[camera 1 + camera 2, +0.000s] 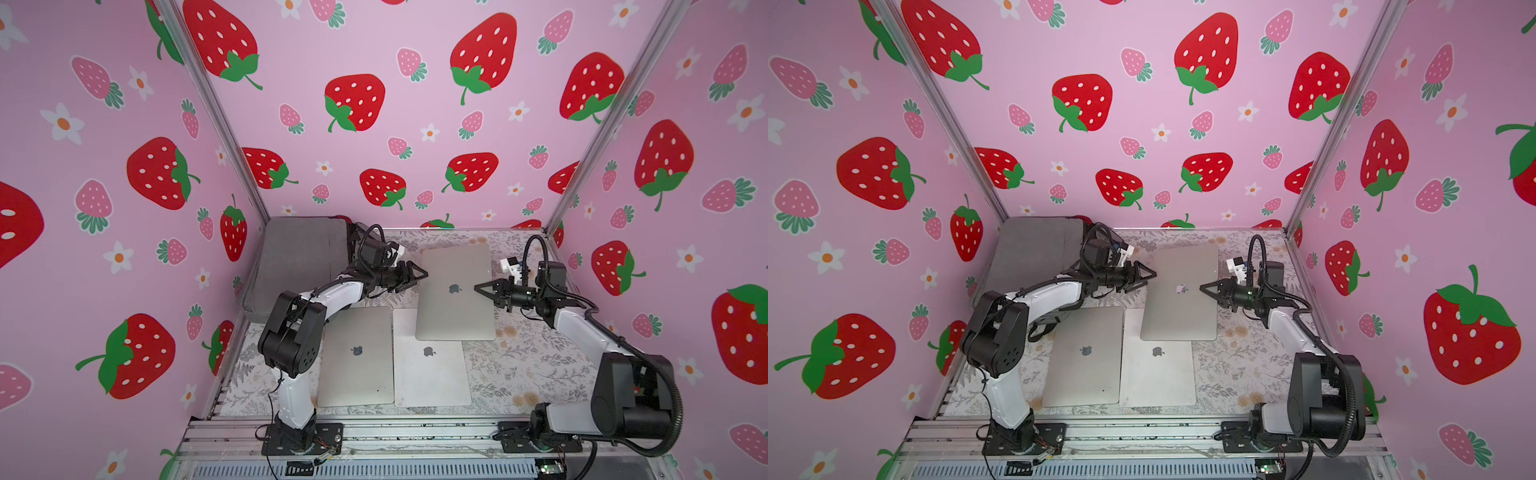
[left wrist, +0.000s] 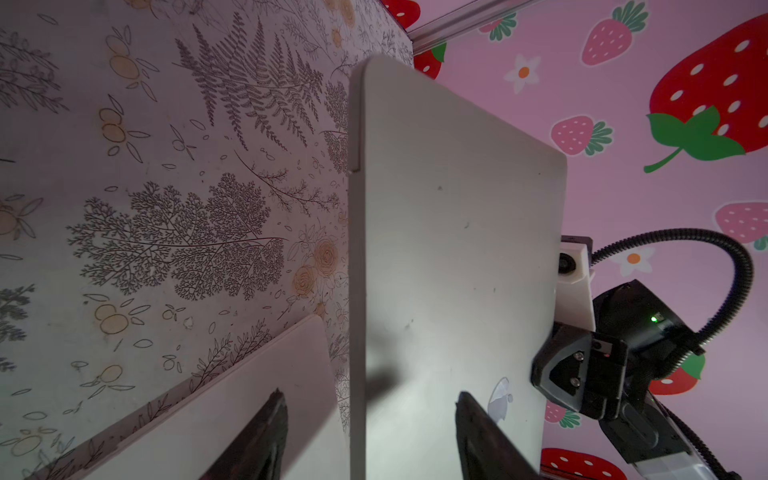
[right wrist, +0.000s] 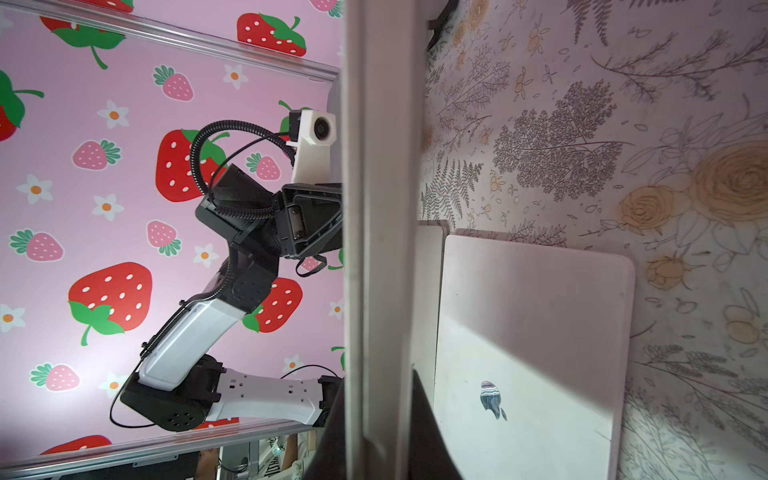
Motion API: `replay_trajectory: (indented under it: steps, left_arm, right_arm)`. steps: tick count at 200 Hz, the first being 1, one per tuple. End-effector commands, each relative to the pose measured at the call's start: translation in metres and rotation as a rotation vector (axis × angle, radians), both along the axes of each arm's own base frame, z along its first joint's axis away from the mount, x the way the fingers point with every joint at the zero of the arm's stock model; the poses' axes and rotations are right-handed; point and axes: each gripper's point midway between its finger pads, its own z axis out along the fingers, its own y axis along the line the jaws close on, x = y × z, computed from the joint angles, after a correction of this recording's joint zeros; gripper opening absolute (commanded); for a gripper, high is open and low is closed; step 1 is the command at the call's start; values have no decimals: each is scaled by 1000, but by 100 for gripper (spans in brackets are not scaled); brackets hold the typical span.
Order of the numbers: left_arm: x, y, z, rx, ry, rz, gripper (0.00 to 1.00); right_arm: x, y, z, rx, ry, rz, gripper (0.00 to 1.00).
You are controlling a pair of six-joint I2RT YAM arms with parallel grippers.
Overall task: Open the zippered laptop bag and take out the laptop
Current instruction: Place the laptop at the center of the board.
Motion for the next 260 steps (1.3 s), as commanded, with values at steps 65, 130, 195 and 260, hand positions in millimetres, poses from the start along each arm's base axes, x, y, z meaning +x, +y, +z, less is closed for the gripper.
replay_trajectory:
  steps: [65, 130, 195, 260]
  left_arm:
    - [-29, -40, 55, -273, -2, -192, 42]
    - [-50, -39, 93, -367, -24, -288, 16]
    - [-64, -34, 111, -396, -56, -286, 0]
    - [-70, -38, 114, -384, -52, -287, 0]
  right_arm:
    - [2, 8, 59, 125, -168, 110, 0]
    - [12, 2, 49, 130, -145, 106, 0]
    - [17, -2, 22, 86, -94, 71, 0]
    - [20, -5, 3, 45, -61, 53, 16]
